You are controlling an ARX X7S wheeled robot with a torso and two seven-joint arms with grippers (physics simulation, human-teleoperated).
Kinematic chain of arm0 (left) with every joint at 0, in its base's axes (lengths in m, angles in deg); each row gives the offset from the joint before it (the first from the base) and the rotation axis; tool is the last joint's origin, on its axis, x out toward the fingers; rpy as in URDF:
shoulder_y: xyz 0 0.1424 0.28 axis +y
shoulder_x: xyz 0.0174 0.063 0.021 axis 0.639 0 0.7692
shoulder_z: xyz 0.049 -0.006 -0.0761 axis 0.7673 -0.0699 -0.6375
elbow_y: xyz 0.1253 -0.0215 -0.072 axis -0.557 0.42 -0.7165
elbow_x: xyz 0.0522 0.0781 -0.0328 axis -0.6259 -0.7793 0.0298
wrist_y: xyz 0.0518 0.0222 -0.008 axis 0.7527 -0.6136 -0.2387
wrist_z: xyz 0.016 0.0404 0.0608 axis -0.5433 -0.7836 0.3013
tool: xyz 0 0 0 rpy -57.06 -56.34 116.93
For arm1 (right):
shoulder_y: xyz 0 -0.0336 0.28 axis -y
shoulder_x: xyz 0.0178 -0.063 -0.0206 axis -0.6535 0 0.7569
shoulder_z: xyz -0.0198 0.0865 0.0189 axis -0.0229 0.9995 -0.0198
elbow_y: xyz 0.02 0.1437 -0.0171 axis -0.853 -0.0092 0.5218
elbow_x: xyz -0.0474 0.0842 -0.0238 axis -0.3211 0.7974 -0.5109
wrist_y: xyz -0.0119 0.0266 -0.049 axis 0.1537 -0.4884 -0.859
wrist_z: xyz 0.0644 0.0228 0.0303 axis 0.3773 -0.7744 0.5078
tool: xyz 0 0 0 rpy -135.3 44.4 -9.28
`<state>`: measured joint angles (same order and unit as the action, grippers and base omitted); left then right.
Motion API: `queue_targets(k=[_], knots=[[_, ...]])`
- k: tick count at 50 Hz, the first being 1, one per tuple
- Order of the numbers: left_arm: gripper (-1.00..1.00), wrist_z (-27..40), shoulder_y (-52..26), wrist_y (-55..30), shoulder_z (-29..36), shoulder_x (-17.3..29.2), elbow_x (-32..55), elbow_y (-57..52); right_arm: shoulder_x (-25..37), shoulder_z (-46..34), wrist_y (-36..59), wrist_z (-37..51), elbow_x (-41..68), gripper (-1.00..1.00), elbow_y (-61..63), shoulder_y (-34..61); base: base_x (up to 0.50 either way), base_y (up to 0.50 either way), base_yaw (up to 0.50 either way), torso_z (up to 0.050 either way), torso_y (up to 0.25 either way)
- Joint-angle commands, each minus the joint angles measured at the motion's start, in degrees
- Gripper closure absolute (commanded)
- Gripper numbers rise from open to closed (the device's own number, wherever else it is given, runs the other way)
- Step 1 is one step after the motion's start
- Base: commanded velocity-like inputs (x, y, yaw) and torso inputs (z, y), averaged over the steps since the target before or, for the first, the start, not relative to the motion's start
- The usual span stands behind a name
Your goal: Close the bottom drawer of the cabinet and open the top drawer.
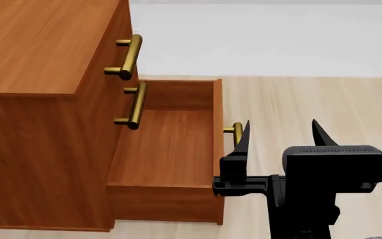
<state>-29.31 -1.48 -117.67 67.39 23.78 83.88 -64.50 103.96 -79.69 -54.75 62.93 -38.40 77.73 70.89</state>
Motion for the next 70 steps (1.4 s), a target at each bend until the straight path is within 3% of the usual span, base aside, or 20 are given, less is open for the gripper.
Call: queue_targets(k=[1, 32, 70], knots=[[-1.00, 0.3, -0.2, -0.2, 0.2, 0.1, 0.3, -0.2, 0.2, -0.1, 0.1, 0.3, 0.3, -1.00, 0.3, -0.2, 0.29, 0.00, 0.00, 0.000, 0.000], [-1.00, 1.4, -0.9, -1.7, 0.2, 0.4, 1.5, -0.3, 0.3, 0.5, -0.4, 1.2, 1.8, -1.00, 0.8, -0.3, 0.08, 0.00, 0.00, 0.000, 0.000], [-1.00, 2.4, -1.8, -2.6, 1.0, 0.7, 2.4, -0.6, 1.0, 0.4, -1.4, 1.8, 2.8, -1.00, 0.9, -0.7, 0.00, 0.00, 0.00, 0.000, -0.149]])
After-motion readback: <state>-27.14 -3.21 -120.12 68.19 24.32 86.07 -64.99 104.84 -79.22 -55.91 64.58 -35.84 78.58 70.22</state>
